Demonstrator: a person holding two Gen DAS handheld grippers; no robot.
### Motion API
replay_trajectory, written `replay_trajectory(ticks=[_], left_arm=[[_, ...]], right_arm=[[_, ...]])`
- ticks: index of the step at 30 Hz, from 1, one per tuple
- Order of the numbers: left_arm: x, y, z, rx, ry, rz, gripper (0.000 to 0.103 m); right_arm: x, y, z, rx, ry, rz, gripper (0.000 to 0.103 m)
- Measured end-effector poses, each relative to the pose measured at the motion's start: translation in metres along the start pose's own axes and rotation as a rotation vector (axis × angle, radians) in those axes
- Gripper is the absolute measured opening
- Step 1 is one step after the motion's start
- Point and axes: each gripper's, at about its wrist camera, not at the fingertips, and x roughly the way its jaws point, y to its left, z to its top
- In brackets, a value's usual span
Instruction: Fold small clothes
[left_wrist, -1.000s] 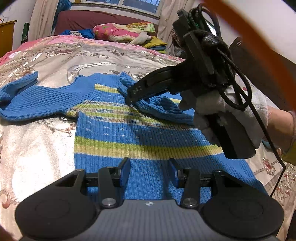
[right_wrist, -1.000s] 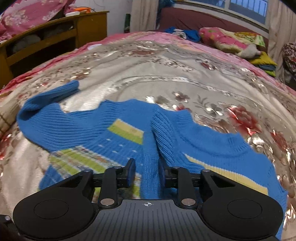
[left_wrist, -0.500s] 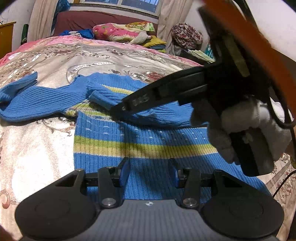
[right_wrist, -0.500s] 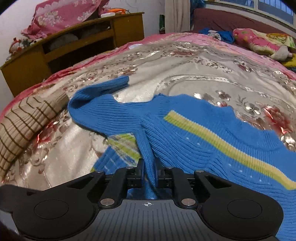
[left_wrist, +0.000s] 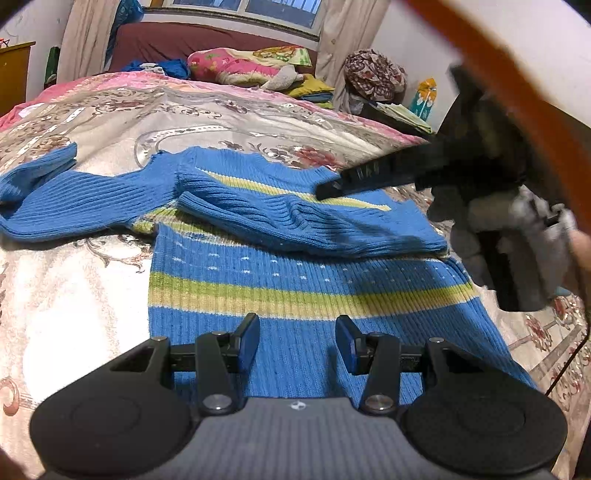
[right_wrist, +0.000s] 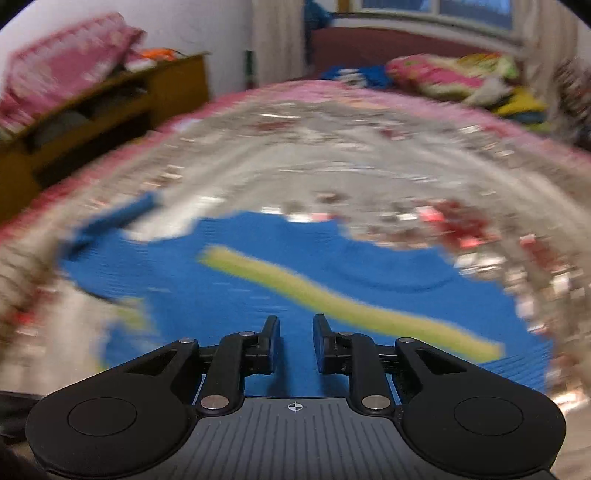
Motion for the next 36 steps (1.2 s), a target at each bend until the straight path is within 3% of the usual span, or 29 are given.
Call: replay_trajectory(ticks=[2, 7, 10, 13, 16, 20, 23, 27, 30, 33, 36], left_arm=[[-0.001, 0.001, 0.000, -0.001, -0.003, -0.001, 0.050], [0.002, 0.001, 0.000, -0.005, 0.003, 0.000, 0.050], [0.003, -0.001, -0.001, 0.002, 0.001, 0.006, 0.050], [0.003, -0.002, -0.001, 0.004, -0.001, 0.008, 0.050], [0.002, -0.002, -0.001, 0.001, -0.004, 0.006, 0.050], [0.001, -0.001, -0.001, -0.005, -0.005, 0.002, 0.050], [-0.001, -0.001, -0.001, -0.002, -0.012, 0.002, 0.050], [-0.004, -0.001, 0.000, 0.014, -0.028, 0.013, 0.050], [-0.005, -0.001, 0.001, 0.014, -0.034, 0.017, 0.050], [-0.006, -0.001, 0.001, 0.018, -0.042, 0.023, 0.050], [-0.006, -0.003, 0.002, 0.031, -0.063, 0.034, 0.050]], right_arm=[[0.009, -0.023, -0.006, 0.039, 0.021, -0.129, 0.020], [0.008, -0.078, -0.030, 0.193, 0.021, -0.287, 0.017], [0.004, -0.092, -0.031, 0.249, 0.019, -0.299, 0.017], [-0.003, -0.078, -0.025, 0.217, -0.006, -0.297, 0.023], [-0.012, -0.051, -0.013, 0.157, -0.062, -0.220, 0.025], [-0.006, -0.008, 0.001, 0.066, -0.052, -0.008, 0.027], [0.010, 0.020, 0.012, -0.006, -0.033, 0.076, 0.032], [0.033, 0.038, 0.018, -0.101, 0.047, 0.151, 0.055], [0.044, 0.043, 0.014, -0.139, 0.067, 0.124, 0.051], [0.044, 0.035, 0.018, -0.068, 0.065, 0.132, 0.027], [0.042, 0.026, 0.018, -0.014, 0.062, 0.130, 0.027]])
